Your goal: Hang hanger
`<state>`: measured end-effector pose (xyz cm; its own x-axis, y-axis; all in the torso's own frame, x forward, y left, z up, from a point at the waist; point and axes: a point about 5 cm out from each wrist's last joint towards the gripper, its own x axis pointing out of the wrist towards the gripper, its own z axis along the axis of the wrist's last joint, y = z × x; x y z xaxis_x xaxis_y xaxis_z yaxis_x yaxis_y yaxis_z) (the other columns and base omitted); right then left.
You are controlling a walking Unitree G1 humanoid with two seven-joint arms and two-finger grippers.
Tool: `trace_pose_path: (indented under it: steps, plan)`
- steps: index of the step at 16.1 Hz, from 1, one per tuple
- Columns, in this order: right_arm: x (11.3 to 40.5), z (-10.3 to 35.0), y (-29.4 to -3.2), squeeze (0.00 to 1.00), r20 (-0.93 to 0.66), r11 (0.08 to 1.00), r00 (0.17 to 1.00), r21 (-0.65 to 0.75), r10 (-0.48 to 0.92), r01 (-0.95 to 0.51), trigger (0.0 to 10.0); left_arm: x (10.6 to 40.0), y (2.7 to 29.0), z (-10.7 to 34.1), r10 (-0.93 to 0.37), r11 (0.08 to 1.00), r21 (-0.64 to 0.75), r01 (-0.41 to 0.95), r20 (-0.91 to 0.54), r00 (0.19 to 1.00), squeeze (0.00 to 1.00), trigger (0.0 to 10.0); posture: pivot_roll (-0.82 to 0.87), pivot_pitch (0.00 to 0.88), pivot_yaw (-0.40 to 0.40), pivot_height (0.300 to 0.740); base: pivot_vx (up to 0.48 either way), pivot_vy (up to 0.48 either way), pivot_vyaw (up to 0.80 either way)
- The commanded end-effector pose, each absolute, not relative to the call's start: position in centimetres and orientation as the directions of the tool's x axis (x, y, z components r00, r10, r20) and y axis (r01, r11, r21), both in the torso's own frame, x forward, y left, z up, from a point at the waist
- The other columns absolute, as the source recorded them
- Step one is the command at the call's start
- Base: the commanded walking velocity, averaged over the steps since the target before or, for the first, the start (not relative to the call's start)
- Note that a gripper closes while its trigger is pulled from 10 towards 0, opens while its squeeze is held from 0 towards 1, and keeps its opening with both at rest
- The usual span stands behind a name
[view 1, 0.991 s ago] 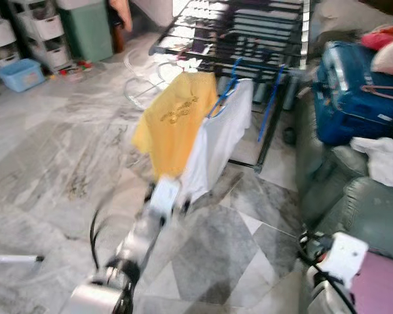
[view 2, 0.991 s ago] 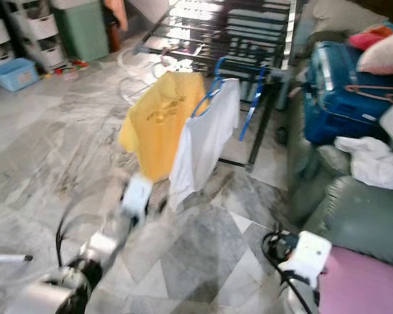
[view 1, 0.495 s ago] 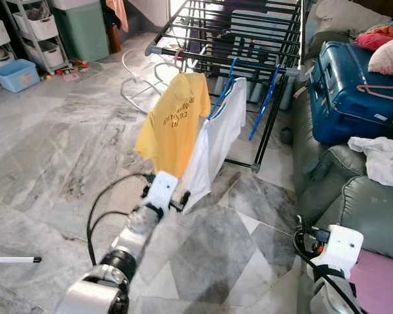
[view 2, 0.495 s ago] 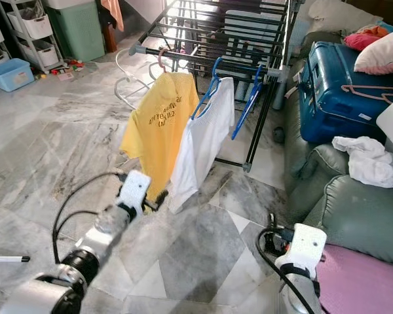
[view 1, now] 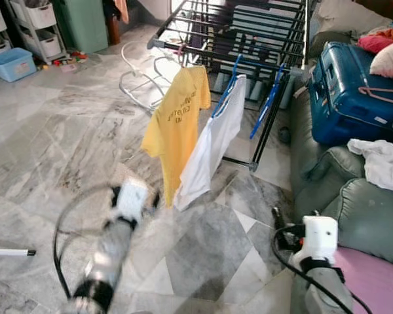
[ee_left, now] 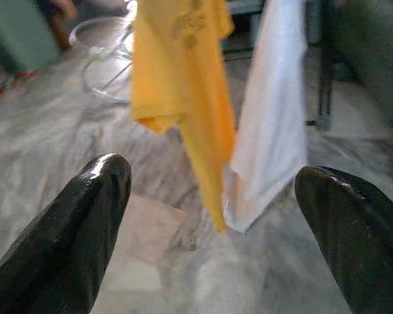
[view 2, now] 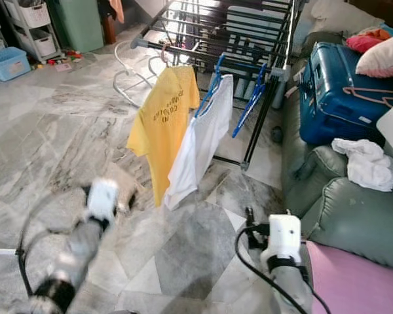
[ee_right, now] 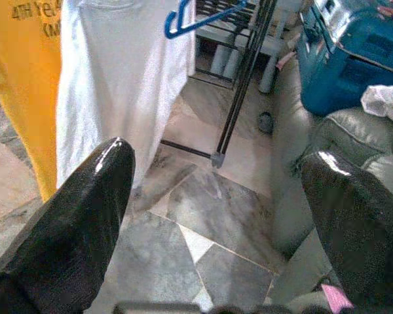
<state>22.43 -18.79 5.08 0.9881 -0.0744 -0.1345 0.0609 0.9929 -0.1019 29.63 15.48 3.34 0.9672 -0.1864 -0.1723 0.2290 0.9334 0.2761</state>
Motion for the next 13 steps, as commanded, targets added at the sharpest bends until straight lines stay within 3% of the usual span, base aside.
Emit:
trace_pose_path:
  steps: [1,2,6,9,10,13]
  plan:
    - [22.4,5.2,-18.8,0.0,-0.12,0.988,0.989,-0.137,-0.087,0.07,10.0,29.9,16.4,4.2,-0.181,0.924,0.318,0.211,-0.122,0.976,0.0,10.0,0.14,0.046,-0.095,0.74,0.0,0.0,0.0]
    - [22.4,5.2,-18.8,0.0,-0.118,0.989,0.988,-0.121,-0.095,0.081,10.0,29.7,17.8,4.2,-0.124,0.927,0.34,0.155,-0.111,0.986,0.0,10.0,0.15,0.054,-0.095,0.74,0.0,0.0,0.0]
    - [21.5,5.6,-19.7,0.0,-0.083,0.987,0.984,-0.048,-0.156,0.153,10.0,27.5,17.9,4.1,-0.254,0.858,0.447,0.252,-0.058,0.966,0.0,10.0,0.13,0.068,-0.078,0.74,0.0,0.0,0.0]
    - [20.6,6.1,-20.0,0.0,-0.064,0.972,0.97,0.006,-0.233,0.234,10.0,26.8,19.2,3.4,-0.172,0.879,0.438,0.188,-0.075,0.982,0.0,10.0,0.15,0.067,-0.094,0.74,0.0,0.0,0.0]
    - [21.4,6.7,-19.4,0.0,-0.007,0.975,0.977,-0.073,-0.212,0.211,10.0,27.3,19.6,4.0,-0.118,0.918,0.376,0.125,-0.04,0.992,0.0,10.0,0.17,0.067,-0.116,0.74,0.0,0.0,0.0]
    - [22.4,8.5,-19.1,0.0,0.076,0.975,0.978,-0.101,-0.193,0.2,10.0,28.5,19.2,5.3,-0.016,0.942,0.336,0.005,0.033,0.999,0.0,10.0,0.2,0.077,-0.13,0.74,0.0,0.0,0.0]
